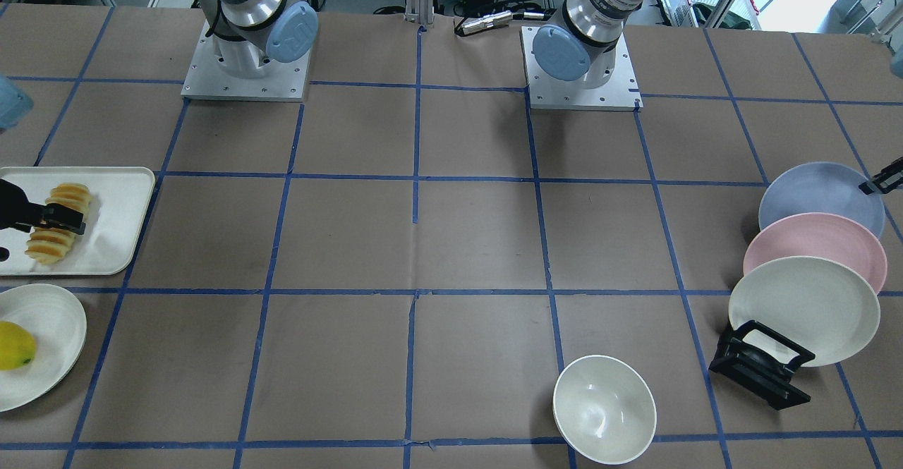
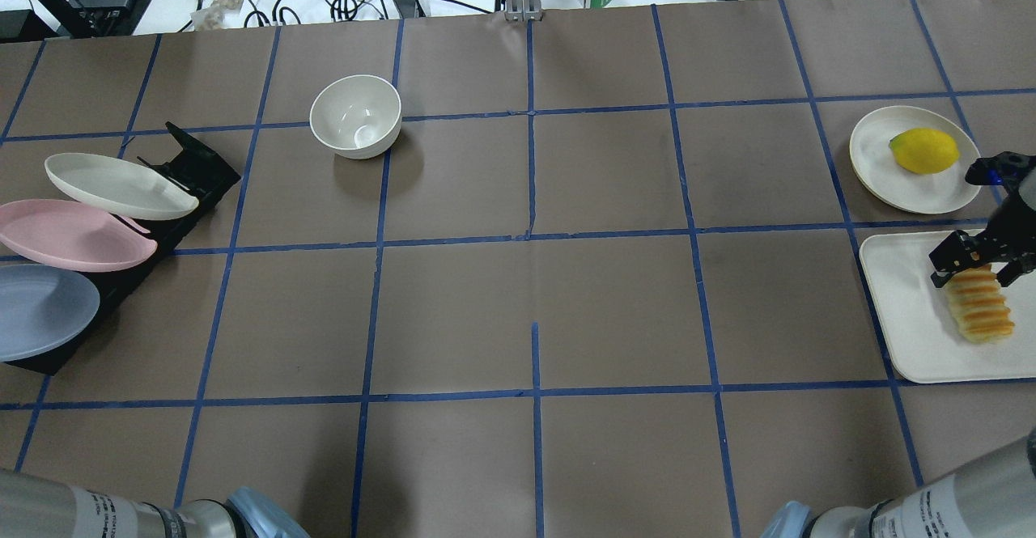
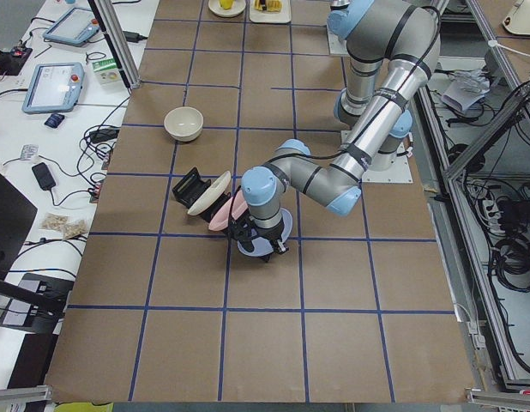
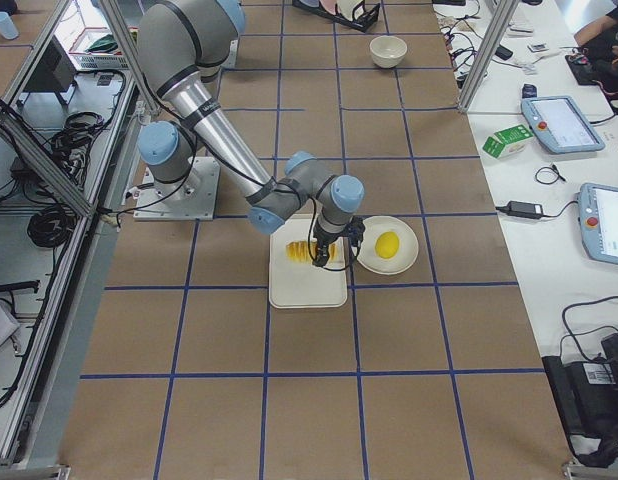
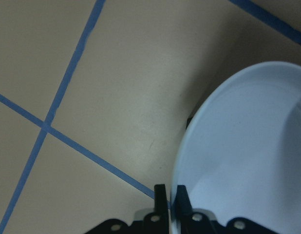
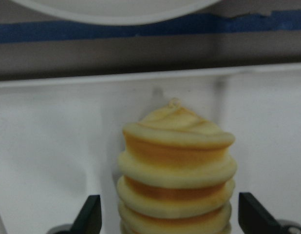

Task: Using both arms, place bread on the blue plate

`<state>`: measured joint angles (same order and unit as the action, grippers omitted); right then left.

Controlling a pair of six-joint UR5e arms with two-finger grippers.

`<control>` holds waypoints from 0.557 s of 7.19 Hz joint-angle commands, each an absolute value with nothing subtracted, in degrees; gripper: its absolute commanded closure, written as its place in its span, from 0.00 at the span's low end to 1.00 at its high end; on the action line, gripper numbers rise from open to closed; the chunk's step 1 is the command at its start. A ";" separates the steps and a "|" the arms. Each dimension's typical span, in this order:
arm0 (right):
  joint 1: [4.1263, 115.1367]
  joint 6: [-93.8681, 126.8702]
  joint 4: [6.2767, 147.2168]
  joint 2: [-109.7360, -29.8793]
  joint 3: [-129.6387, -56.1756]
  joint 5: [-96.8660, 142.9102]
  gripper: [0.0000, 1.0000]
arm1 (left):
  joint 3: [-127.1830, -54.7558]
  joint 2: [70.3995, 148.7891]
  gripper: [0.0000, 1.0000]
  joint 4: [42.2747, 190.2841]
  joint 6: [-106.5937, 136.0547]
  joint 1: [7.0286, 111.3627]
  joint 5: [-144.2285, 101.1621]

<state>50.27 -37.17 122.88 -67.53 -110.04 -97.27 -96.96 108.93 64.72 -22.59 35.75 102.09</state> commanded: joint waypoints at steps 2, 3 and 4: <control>50.27 -36.83 122.43 -67.85 -109.95 -97.47 1.00 | -97.03 108.53 1.00 66.97 -25.23 35.77 103.71; 50.36 -36.74 121.74 -68.03 -109.52 -99.65 1.00 | -97.03 108.89 1.00 66.97 -24.88 35.77 103.71; 50.45 -36.65 121.73 -69.59 -108.82 -100.10 1.00 | -97.29 109.24 1.00 66.80 -24.70 35.86 103.62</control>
<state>50.35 -36.78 121.98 -68.28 -109.51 -99.00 -97.08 108.75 66.88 -24.87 35.80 103.63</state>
